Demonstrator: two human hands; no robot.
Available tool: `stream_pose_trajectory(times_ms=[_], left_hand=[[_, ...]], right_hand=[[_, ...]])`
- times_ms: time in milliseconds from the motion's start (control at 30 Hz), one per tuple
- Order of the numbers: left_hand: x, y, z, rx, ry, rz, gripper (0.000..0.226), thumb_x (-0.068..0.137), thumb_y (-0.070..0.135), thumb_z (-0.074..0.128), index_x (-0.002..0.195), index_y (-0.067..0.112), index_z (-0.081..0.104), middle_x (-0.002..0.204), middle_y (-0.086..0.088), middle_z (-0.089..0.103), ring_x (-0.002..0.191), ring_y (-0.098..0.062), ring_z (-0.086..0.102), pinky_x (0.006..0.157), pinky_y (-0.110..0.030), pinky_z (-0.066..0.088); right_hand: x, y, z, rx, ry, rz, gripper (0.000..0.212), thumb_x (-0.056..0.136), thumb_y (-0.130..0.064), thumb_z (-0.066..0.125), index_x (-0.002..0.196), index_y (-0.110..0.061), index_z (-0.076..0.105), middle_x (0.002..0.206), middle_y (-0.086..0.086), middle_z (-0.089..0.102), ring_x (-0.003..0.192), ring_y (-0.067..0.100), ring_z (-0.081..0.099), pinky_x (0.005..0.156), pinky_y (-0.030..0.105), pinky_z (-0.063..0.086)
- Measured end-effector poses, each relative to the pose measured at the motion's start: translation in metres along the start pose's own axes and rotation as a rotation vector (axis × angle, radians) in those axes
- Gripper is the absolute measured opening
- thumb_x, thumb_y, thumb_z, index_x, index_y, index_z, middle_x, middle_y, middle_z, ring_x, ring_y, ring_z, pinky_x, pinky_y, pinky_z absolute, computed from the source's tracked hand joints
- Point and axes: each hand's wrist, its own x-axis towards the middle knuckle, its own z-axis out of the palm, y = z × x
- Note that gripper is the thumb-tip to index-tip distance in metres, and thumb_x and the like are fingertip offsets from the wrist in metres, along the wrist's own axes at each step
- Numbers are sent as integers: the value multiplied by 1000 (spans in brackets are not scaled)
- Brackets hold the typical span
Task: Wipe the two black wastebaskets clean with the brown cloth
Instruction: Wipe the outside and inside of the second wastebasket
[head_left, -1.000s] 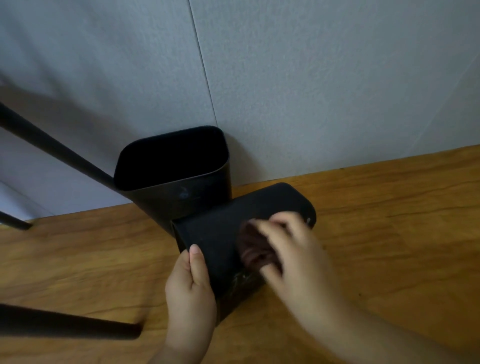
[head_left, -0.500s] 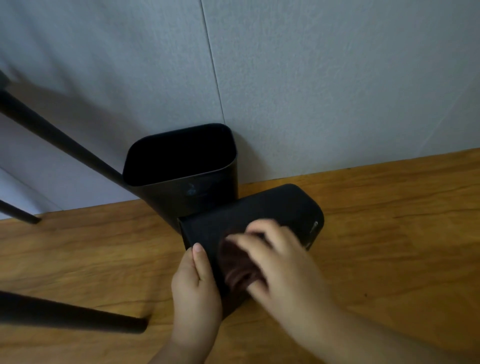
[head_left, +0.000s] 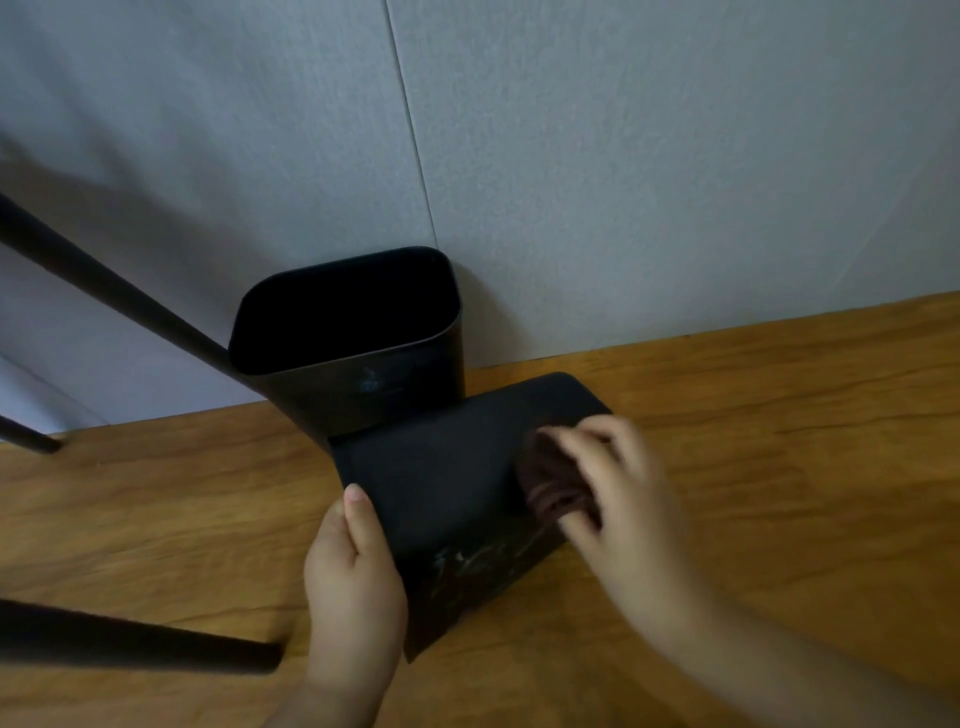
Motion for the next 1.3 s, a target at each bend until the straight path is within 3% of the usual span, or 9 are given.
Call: stream_pose_trajectory(times_ms=[67,133,267,367,567,767,1033,1167,1300], left_hand=[[1,0,-2,4,9,-20,42,101,42,29,82,17,57,85,-12,63,80,-27,62,71,-39,50],[3,-1,-5,0,15,-61,42,101,43,29,82,17,57,87,-14,63,81,-29,62,76,-43,51],[6,-1,-10,-19,20,-149,40,101,45,29,80,20,54,91,-14,63,86,-31,62,84,-49,49],[7,2,-9,-28,1,-161,41,101,46,30,82,18,55,93,-16,63,87,-33,62,84,-49,50],[12,1,-7,-91,-49,-232,38,102,40,32,83,17,56,92,-14,64,84,-27,61,65,-33,44],[21,-2,-15,-79,-88,-235,40,102,40,33,91,12,59,96,-19,65,88,-32,63,67,-34,45],[34,2,-18,-66,-113,-204,37,103,39,33,82,18,56,92,-16,63,81,-27,60,62,-31,40],[40,-2,-19,-64,-140,-189,41,103,39,33,88,13,60,99,-23,65,90,-34,62,71,-36,43],[42,-5,-17,-59,-152,-153,44,103,38,33,93,6,62,82,-16,61,77,-28,60,65,-34,43]], right_hand=[[-11,-6,4,-11,-56,-175,59,78,-26,68,134,-30,52,131,-7,44,117,12,47,92,26,48],[-9,8,3,-39,-30,-199,58,76,-25,67,133,-28,54,131,-5,47,116,14,50,92,27,49],[11,47,-5,-57,117,112,62,78,-14,71,136,-20,50,135,0,44,121,21,50,98,38,49],[7,40,-2,16,132,167,64,79,-13,72,137,-22,48,135,-1,41,121,18,47,98,36,48],[-16,15,11,4,-8,-183,62,74,-27,69,133,-29,51,132,-4,43,119,18,49,93,31,50],[6,52,-4,40,156,167,63,79,-14,71,137,-22,48,135,-1,41,121,19,47,98,37,48],[-19,34,18,100,46,-107,69,71,-16,78,129,-30,44,132,-5,37,120,18,47,97,33,48],[1,47,5,150,185,114,62,77,-14,72,132,-26,45,132,-1,41,117,17,48,94,40,52],[1,25,4,73,131,93,65,75,-17,72,134,-28,47,133,-4,39,121,17,45,97,39,50]])
